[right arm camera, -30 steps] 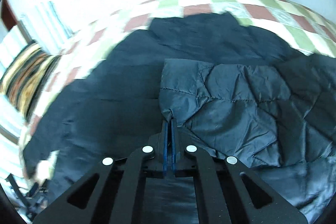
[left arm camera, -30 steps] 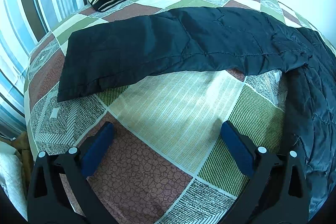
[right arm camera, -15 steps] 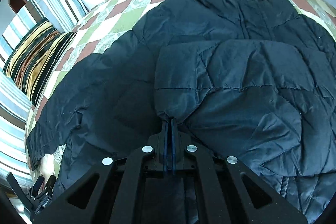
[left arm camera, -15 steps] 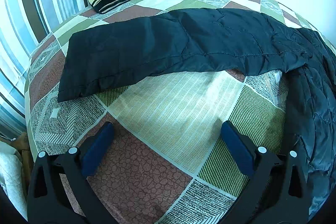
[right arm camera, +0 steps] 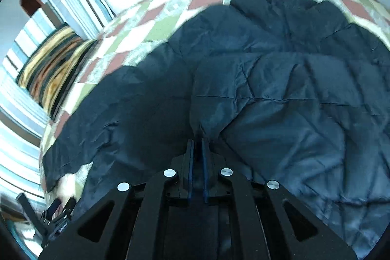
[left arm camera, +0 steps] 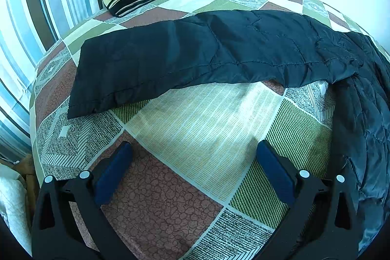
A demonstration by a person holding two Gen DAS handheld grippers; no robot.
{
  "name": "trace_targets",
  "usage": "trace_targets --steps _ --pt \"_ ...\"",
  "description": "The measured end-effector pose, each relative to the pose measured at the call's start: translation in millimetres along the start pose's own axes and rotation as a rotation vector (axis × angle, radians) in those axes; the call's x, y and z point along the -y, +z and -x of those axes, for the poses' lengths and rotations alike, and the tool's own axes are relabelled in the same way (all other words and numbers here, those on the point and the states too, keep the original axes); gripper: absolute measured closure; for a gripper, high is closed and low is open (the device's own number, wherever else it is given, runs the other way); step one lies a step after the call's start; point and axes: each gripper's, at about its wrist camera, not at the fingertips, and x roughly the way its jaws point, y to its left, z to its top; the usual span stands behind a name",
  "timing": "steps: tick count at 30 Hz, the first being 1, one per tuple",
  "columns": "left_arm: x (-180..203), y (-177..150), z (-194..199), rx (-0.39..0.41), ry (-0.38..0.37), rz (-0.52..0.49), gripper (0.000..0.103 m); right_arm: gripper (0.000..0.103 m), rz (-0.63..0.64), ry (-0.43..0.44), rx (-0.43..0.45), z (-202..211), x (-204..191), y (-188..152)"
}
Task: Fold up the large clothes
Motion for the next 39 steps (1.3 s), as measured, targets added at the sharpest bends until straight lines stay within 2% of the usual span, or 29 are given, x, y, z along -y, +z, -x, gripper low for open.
trace_targets --steps 3,5,9,13,15,17,22,25,29,31,35,38,39 --pt "0 0 0 0.000 0.001 0.000 0.002 0.095 -0.009 0.002 0.067 40 18 -5" --pt "0 0 0 0.001 0.001 0.000 0.002 0.095 -0.046 -0.014 0.122 72 45 -8" --pt "0 0 0 0.002 0.003 -0.001 0.002 0.095 -0.149 -0.144 0.202 124 122 -17" --pt "0 0 0 0.005 0.007 -0.003 0.002 0.095 -0.288 -0.204 0.171 132 194 -33" --pt "1 0 0 0.006 0.009 -0.004 0.002 0.095 -0.329 -0.207 0.109 115 217 -42" --pt "2 0 0 0.007 0.013 -0.005 0.002 0.102 -0.366 -0.178 0.060 96 234 -53" --pt "2 -1 0 0.010 0.017 -0.008 0.002 0.103 -0.417 -0.102 0.096 92 247 -59" --pt "2 -1 0 0.010 0.016 -0.008 0.002 0.099 -0.373 -0.127 0.105 107 236 -52" --pt "2 -1 0 0.010 0.018 -0.008 0.002 0.099 -0.354 -0.167 0.210 138 235 -38" --pt "2 -1 0 0.010 0.018 -0.009 0.002 0.099 -0.364 -0.213 0.236 144 246 -26" --pt "2 -2 -1 0.012 0.021 -0.010 0.002 0.099 -0.404 -0.234 0.225 136 282 -13" --pt "2 -2 -1 0.012 0.022 -0.011 0.002 0.099 -0.429 -0.250 0.145 109 298 -15" --pt "3 -2 0 0.012 0.024 -0.012 0.002 0.099 -0.438 -0.242 0.144 99 304 -18"
